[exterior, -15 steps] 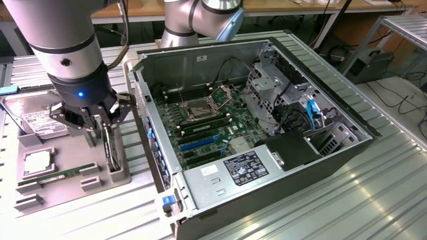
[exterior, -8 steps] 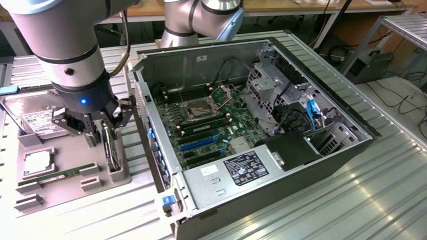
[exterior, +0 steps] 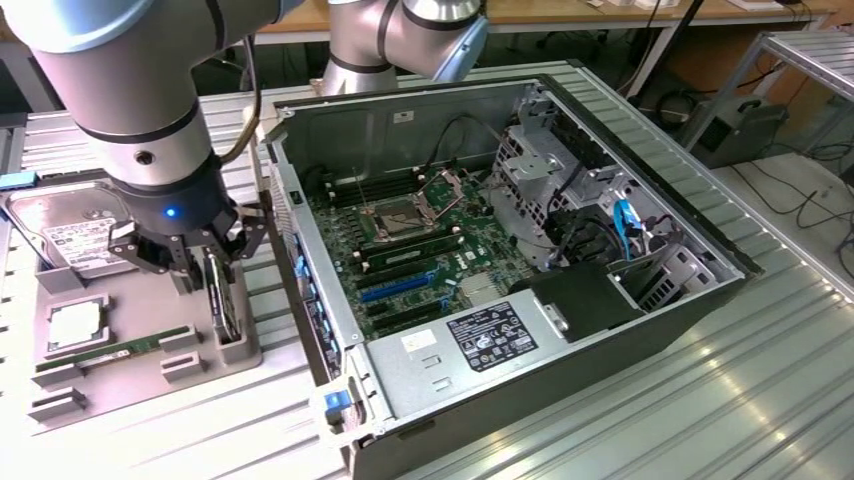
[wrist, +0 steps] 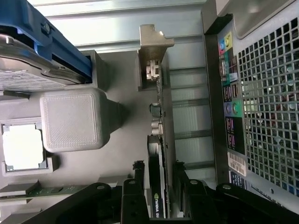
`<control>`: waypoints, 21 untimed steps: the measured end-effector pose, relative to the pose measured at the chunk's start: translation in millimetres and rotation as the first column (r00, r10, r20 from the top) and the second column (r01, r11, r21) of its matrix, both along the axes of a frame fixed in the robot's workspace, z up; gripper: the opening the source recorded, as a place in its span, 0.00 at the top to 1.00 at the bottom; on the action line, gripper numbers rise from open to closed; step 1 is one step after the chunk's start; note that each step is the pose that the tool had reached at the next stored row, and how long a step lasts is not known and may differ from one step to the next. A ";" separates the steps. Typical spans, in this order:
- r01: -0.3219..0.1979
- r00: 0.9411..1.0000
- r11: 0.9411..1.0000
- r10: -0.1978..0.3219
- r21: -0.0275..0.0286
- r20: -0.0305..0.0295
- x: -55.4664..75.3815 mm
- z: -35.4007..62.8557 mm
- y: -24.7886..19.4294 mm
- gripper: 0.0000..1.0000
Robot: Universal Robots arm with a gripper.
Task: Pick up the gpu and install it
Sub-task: 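Pick up the gpu and move the gpu toward the slot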
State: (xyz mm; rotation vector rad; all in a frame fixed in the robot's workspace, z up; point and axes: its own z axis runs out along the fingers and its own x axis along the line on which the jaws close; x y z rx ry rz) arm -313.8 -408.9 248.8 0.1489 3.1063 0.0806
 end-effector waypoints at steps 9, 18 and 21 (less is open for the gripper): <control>0.000 1.000 1.000 0.000 0.011 0.003 -1.4 -4.9 1.7 0.62; -0.013 1.000 1.000 0.013 0.011 0.003 -1.5 -5.5 1.7 0.73; -0.056 0.998 0.998 0.056 0.011 0.003 -1.4 -5.7 1.7 0.73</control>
